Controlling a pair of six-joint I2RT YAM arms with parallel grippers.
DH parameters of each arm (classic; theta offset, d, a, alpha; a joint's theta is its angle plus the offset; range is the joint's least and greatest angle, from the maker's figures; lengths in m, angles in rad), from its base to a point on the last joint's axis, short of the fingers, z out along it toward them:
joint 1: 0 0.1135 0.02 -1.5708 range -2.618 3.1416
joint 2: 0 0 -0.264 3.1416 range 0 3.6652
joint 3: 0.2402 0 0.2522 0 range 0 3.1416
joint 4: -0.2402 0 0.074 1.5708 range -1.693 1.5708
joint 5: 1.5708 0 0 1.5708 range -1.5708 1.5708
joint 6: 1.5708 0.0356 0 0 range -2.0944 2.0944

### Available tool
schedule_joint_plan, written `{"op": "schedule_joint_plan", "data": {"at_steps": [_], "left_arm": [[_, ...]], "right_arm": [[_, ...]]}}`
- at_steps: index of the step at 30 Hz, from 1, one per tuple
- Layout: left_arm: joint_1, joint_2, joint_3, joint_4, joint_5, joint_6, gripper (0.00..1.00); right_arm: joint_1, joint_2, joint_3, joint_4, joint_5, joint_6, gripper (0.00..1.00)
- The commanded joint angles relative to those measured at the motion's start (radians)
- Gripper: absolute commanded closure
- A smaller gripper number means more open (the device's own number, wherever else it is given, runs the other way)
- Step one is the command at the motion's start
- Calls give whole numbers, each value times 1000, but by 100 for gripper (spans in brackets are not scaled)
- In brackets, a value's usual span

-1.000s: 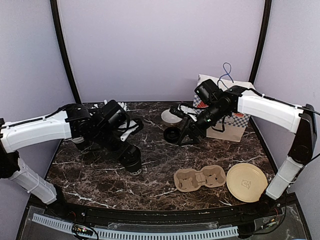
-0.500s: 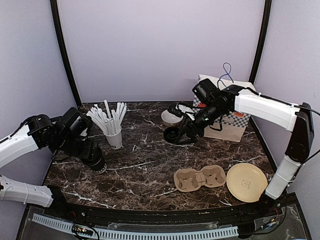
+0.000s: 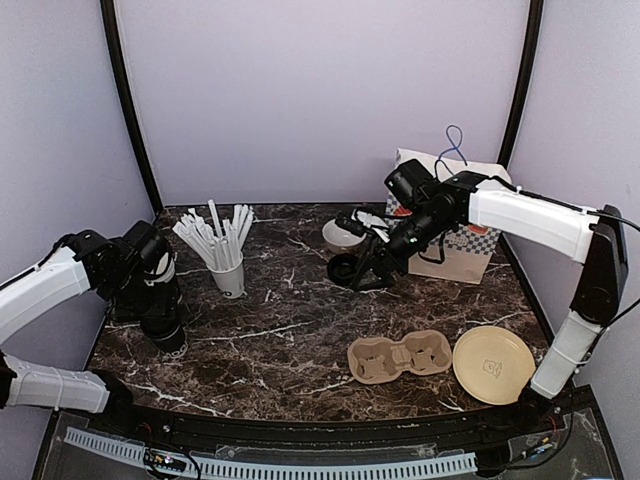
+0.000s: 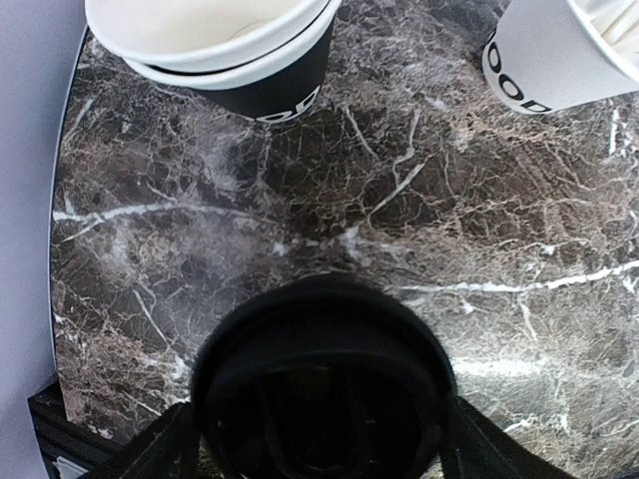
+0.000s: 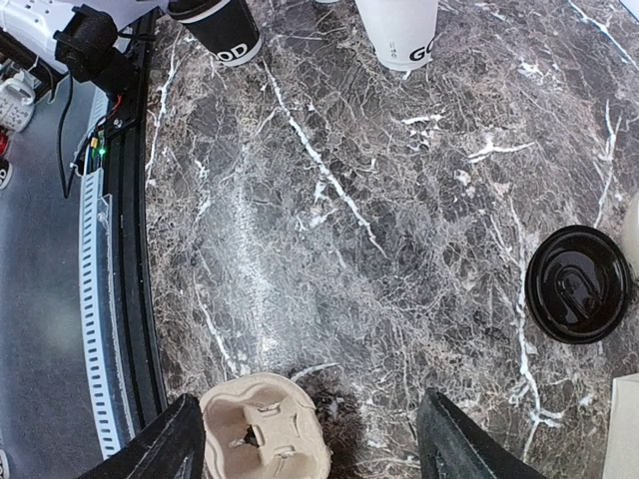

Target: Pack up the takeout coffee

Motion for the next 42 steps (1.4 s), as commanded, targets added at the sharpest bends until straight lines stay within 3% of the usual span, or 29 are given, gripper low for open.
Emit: {"op": "schedule_joint_plan", "data": {"at_steps": [1, 5, 9, 12, 17, 20, 26, 33, 39, 42], "left_arm": [[15, 32, -19, -20, 25, 3, 12], [17, 44, 15, -44, 12, 1, 4], [17, 4, 181, -93, 24, 19, 1], [16, 9, 309, -82, 29, 101, 1], [21, 78, 354, 20, -86, 340, 2], [64, 132, 393, 31, -74, 398, 15], [202, 231, 400, 79, 100, 472, 41], [265, 325, 393, 143, 111, 496, 44], [297, 389, 379, 175, 128, 509, 53], [315, 408, 358, 210, 122, 513, 63]], "right_arm": [[-1, -19, -20, 19, -24, -9, 27], [1, -21, -25, 16, -29, -9, 27], [1, -28, -24, 11, -28, -10, 27], [0, -25, -24, 12, -28, -10, 27], [0, -13, -11, 3, -27, -9, 27], [0, -20, -12, 1, -20, -9, 27], [0, -46, -34, 10, 0, -9, 27], [0, -67, -59, 24, 12, -10, 27], [-1, -73, -67, 29, 19, -9, 27], [-1, -73, -71, 33, 22, -8, 27]]}}
